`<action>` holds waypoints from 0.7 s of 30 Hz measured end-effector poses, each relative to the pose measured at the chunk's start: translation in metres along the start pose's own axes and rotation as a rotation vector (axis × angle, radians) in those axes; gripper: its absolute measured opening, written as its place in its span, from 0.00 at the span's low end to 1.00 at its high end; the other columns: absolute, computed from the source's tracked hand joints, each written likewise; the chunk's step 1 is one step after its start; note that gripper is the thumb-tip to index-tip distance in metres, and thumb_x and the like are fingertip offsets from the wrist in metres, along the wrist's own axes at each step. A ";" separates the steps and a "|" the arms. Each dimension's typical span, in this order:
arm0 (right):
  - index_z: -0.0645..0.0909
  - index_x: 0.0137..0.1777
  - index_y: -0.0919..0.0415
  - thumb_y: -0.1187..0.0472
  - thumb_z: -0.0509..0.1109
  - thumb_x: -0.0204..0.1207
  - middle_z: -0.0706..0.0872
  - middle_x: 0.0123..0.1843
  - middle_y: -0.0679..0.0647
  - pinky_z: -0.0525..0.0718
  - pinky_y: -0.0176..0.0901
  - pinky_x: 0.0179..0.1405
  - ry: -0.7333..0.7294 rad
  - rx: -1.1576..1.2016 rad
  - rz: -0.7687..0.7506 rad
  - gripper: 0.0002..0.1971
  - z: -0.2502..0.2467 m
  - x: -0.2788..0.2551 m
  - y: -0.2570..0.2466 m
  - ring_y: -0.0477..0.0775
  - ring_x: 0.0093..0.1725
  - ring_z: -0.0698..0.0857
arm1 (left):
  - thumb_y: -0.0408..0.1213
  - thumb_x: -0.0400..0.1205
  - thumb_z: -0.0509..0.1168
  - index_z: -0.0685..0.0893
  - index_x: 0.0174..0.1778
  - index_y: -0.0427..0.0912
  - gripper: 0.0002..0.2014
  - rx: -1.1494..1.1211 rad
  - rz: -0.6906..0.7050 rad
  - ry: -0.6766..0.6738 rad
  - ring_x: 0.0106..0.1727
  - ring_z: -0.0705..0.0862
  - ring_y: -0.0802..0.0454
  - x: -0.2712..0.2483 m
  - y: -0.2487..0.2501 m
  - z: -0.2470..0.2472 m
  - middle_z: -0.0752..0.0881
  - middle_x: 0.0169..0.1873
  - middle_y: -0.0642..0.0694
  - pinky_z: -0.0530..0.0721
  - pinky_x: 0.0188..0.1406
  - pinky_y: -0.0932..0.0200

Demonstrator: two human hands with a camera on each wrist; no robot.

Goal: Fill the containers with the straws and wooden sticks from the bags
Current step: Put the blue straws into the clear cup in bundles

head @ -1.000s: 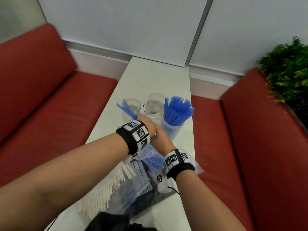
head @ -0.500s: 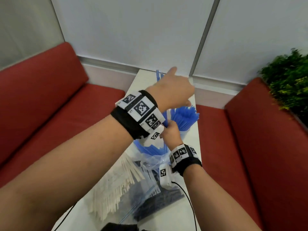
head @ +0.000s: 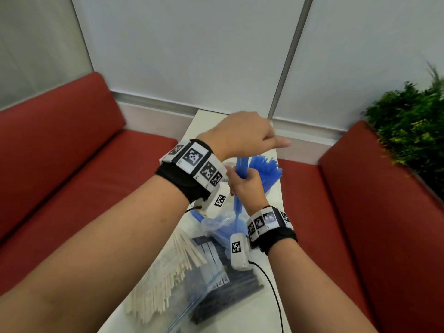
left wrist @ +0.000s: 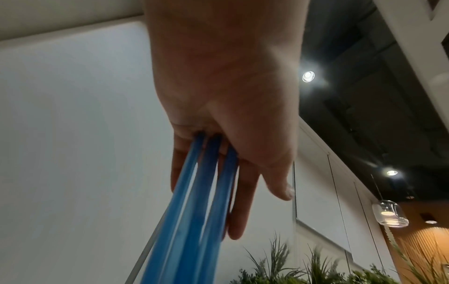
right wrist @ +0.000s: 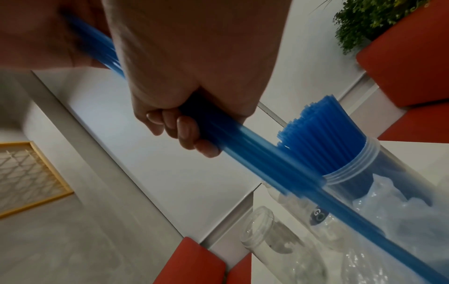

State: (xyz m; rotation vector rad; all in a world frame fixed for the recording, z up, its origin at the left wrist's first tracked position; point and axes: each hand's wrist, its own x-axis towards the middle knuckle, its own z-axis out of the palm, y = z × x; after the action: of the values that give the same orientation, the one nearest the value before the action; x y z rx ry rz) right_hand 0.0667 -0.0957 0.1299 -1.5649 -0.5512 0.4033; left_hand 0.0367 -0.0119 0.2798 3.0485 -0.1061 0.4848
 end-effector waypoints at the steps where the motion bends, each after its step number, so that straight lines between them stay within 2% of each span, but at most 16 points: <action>1: 0.72 0.33 0.60 0.59 0.71 0.84 0.69 0.20 0.45 0.73 0.43 0.27 0.000 0.003 -0.007 0.18 -0.001 0.000 -0.001 0.47 0.22 0.69 | 0.68 0.83 0.49 0.88 0.46 0.53 0.29 -0.106 0.040 0.002 0.46 0.85 0.58 -0.002 0.001 0.002 0.88 0.41 0.57 0.81 0.53 0.49; 2: 0.71 0.32 0.59 0.58 0.71 0.84 0.69 0.21 0.45 0.73 0.43 0.28 0.004 0.013 -0.007 0.19 -0.003 0.000 -0.002 0.47 0.22 0.69 | 0.66 0.83 0.52 0.87 0.56 0.57 0.24 -0.240 0.075 0.060 0.59 0.83 0.62 -0.004 0.000 0.004 0.87 0.55 0.60 0.74 0.69 0.47; 3: 0.70 0.32 0.58 0.58 0.72 0.84 0.69 0.21 0.45 0.72 0.44 0.28 0.013 0.028 -0.006 0.19 -0.005 0.000 -0.006 0.48 0.22 0.68 | 0.62 0.85 0.55 0.83 0.64 0.58 0.20 -0.387 0.091 0.193 0.69 0.77 0.65 -0.006 -0.001 0.006 0.82 0.65 0.60 0.66 0.77 0.47; 4: 0.70 0.32 0.57 0.58 0.72 0.84 0.69 0.21 0.45 0.72 0.45 0.28 0.027 0.044 -0.014 0.19 -0.007 0.001 -0.009 0.48 0.22 0.68 | 0.56 0.86 0.57 0.81 0.69 0.55 0.19 -0.547 0.074 0.390 0.73 0.74 0.64 -0.009 -0.002 0.009 0.80 0.69 0.57 0.64 0.79 0.51; 5: 0.70 0.32 0.56 0.58 0.72 0.84 0.68 0.21 0.46 0.72 0.45 0.28 0.046 0.061 -0.029 0.20 -0.010 0.003 -0.015 0.49 0.22 0.68 | 0.51 0.87 0.58 0.81 0.70 0.50 0.18 -0.698 0.007 0.585 0.72 0.75 0.63 -0.011 -0.006 0.013 0.80 0.69 0.54 0.68 0.77 0.57; 6: 0.69 0.32 0.56 0.58 0.72 0.83 0.68 0.21 0.47 0.72 0.45 0.27 0.068 0.079 -0.046 0.20 -0.013 0.004 -0.022 0.50 0.22 0.68 | 0.48 0.88 0.57 0.82 0.69 0.46 0.18 -0.811 -0.118 0.713 0.69 0.77 0.62 -0.014 -0.010 0.019 0.82 0.66 0.53 0.72 0.73 0.62; 7: 0.69 0.31 0.55 0.58 0.73 0.83 0.68 0.21 0.48 0.72 0.45 0.26 0.086 0.104 -0.065 0.20 -0.016 0.006 -0.031 0.50 0.22 0.68 | 0.48 0.89 0.56 0.83 0.67 0.44 0.18 -0.893 -0.279 0.739 0.66 0.80 0.61 -0.018 -0.014 0.028 0.84 0.63 0.52 0.75 0.69 0.63; 8: 0.70 0.31 0.55 0.57 0.73 0.82 0.67 0.21 0.48 0.72 0.45 0.26 0.095 0.132 -0.088 0.20 -0.020 0.008 -0.042 0.50 0.22 0.68 | 0.49 0.89 0.54 0.84 0.64 0.43 0.19 -0.950 -0.438 0.658 0.64 0.81 0.58 -0.022 -0.019 0.039 0.86 0.60 0.51 0.76 0.68 0.60; 11: 0.74 0.31 0.53 0.55 0.74 0.81 0.68 0.22 0.48 0.74 0.45 0.27 0.093 0.200 -0.175 0.18 -0.026 0.011 -0.077 0.50 0.21 0.69 | 0.55 0.89 0.50 0.85 0.61 0.39 0.26 -1.187 -0.806 0.184 0.60 0.84 0.47 -0.036 -0.031 0.084 0.88 0.57 0.42 0.78 0.65 0.48; 13: 0.76 0.30 0.50 0.54 0.75 0.80 0.68 0.22 0.49 0.74 0.44 0.26 0.072 0.248 -0.214 0.18 -0.027 0.011 -0.098 0.50 0.21 0.69 | 0.60 0.87 0.49 0.82 0.64 0.35 0.31 -1.397 -0.967 -0.078 0.58 0.83 0.44 -0.051 -0.034 0.114 0.86 0.60 0.38 0.79 0.62 0.46; 15: 0.75 0.32 0.53 0.55 0.76 0.80 0.67 0.23 0.49 0.74 0.44 0.26 0.054 0.286 -0.228 0.17 -0.027 0.010 -0.109 0.50 0.22 0.68 | 0.65 0.85 0.47 0.76 0.69 0.32 0.37 -1.661 -1.067 -0.261 0.62 0.81 0.39 -0.065 -0.031 0.139 0.82 0.63 0.34 0.79 0.63 0.43; 16: 0.73 0.33 0.54 0.55 0.75 0.81 0.67 0.23 0.49 0.74 0.44 0.26 0.054 0.296 -0.230 0.18 -0.027 0.009 -0.112 0.50 0.22 0.68 | 0.65 0.85 0.47 0.72 0.71 0.29 0.39 -1.827 -1.101 -0.308 0.65 0.81 0.36 -0.070 -0.027 0.149 0.80 0.64 0.31 0.80 0.62 0.41; 18: 0.72 0.32 0.55 0.57 0.75 0.82 0.66 0.24 0.50 0.73 0.45 0.27 0.057 0.312 -0.220 0.19 -0.024 0.006 -0.110 0.51 0.23 0.68 | 0.62 0.87 0.49 0.69 0.73 0.22 0.40 -2.159 -1.140 -0.318 0.66 0.80 0.30 -0.076 -0.020 0.162 0.79 0.66 0.24 0.81 0.61 0.38; 21: 0.72 0.32 0.55 0.59 0.75 0.81 0.68 0.24 0.52 0.75 0.46 0.28 0.060 0.296 -0.205 0.19 -0.021 0.002 -0.099 0.52 0.23 0.69 | 0.52 0.90 0.51 0.70 0.70 0.19 0.33 -2.470 -1.098 -0.226 0.69 0.78 0.27 -0.074 -0.010 0.161 0.78 0.66 0.21 0.76 0.71 0.37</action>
State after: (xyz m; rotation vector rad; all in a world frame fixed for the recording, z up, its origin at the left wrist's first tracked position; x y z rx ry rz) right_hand 0.0698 -0.1102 0.2301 -1.2194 -0.5719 0.2672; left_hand 0.0172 -0.0074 0.1036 0.4339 0.4917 -0.1792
